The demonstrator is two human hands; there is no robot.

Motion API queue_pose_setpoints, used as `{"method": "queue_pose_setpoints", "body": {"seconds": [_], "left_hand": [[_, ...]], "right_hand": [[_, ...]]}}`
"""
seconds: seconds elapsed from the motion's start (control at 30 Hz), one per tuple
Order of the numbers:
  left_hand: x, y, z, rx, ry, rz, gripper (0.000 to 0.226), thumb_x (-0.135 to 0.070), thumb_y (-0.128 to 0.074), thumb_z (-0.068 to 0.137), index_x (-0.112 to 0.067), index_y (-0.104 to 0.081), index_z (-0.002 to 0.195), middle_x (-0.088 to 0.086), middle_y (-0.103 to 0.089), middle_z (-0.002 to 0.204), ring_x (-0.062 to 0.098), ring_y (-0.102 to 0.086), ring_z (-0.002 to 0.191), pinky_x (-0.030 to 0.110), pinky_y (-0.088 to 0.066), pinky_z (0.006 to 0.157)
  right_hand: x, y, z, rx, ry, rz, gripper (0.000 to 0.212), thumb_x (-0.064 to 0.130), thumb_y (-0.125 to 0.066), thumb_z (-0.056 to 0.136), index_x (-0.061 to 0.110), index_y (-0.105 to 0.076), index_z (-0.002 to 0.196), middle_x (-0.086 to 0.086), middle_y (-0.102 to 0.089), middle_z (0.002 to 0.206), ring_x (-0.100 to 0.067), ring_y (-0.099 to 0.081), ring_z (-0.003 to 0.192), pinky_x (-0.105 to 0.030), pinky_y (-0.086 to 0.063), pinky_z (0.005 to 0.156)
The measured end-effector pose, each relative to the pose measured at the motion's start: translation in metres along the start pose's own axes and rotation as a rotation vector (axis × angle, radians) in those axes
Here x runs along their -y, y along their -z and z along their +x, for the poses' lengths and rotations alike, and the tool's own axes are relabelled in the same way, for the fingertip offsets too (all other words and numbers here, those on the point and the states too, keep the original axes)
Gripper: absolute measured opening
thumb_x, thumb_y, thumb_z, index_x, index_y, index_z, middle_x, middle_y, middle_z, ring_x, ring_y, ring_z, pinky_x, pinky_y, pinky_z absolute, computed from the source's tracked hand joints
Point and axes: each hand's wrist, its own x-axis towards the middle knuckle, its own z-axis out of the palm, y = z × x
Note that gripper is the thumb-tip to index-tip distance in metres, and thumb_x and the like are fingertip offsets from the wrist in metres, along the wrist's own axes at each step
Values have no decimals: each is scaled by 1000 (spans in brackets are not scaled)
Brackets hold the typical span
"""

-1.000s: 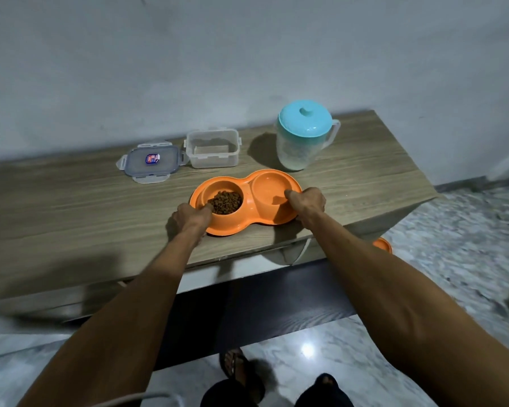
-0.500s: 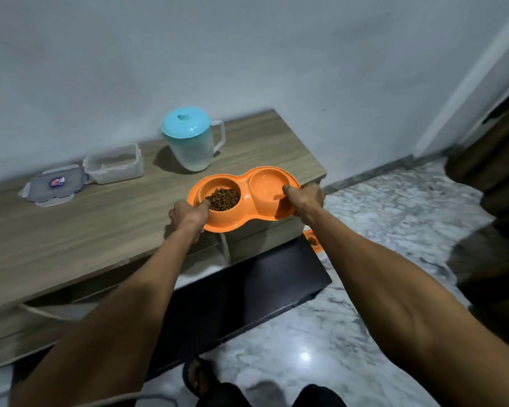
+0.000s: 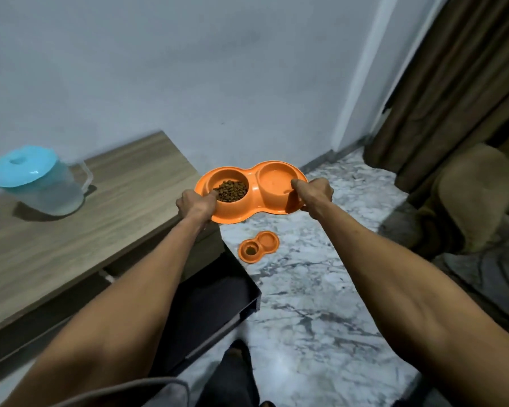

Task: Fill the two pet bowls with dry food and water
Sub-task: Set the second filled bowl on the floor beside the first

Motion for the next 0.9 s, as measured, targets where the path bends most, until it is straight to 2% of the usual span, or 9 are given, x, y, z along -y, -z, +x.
{"method": "queue_pose_setpoints", "body": {"seconds": [0.07,0.23,0.37,0.5,0.6,0.67,0.73,0.8,0.9], "left_hand": [[-26,-29,6,22,-23,-35,53,-42,-69,80,0,-64,112,21,-62,121,40,-64,106,42,-57,86],[-86,-107,45,87,-64,-112,45,-42,-71,77,-3,-59,96,20,-63,112,42,-67,94,51,-60,78],[-131,-162,80,107,-62,-110,48,-44,-73,74,-4,-59,96,21,-63,114,42,-64,101,51,-59,81],[-166,-206,105,138,-29,-106,52,-45,-73,76,-3,-61,104,21,-62,117,41,-64,100,50,-60,80],[-179,-234,117,135,7,-75,52,-43,-72,81,-1,-62,109,20,-61,119,40,-66,93,40,-60,59],[-183,-254,129,131,23,-55,52,-44,-70,83,-1,-62,112,18,-61,116,39,-68,90,32,-51,47],[-184,-273,142,130,43,-70,57,-48,-70,79,-1,-63,110,18,-63,115,39,-66,97,40,-59,64],[-178,-300,162,116,75,-89,66,-54,-68,68,-1,-63,106,20,-65,111,40,-64,104,49,-59,82],[-163,-346,190,61,105,-69,69,-56,-68,66,2,-65,101,22,-68,105,37,-65,103,49,-57,86]], "right_hand": [[3,21,29,-26,-8,23,41,30,-75,72,0,-67,99,-14,-63,102,-33,-62,86,-50,-63,69],[20,58,109,-90,-12,54,38,29,-75,74,-2,-68,95,-13,-62,97,-31,-61,79,-51,-62,69],[35,73,175,-150,-19,22,41,33,-74,71,1,-69,97,-14,-66,102,-32,-65,85,-50,-63,70],[45,80,234,-167,-25,13,34,33,-74,73,5,-65,91,-11,-63,92,-32,-65,86,-50,-62,73],[43,77,273,-157,-34,-13,32,34,-74,71,7,-64,86,-11,-66,92,-32,-65,84,-50,-62,73],[41,73,299,-146,-35,-23,27,32,-74,73,10,-58,77,-11,-65,89,-33,-65,84,-50,-62,75],[38,66,327,-130,-36,-30,28,30,-74,75,11,-54,77,-9,-61,82,-33,-65,84,-51,-61,77],[31,57,358,-97,-30,-37,27,29,-74,77,13,-52,80,-4,-55,75,-31,-62,83,-52,-60,79],[15,42,406,-30,-31,-52,27,28,-74,78,15,-50,80,2,-51,69,-30,-63,84,-52,-60,80]]}}
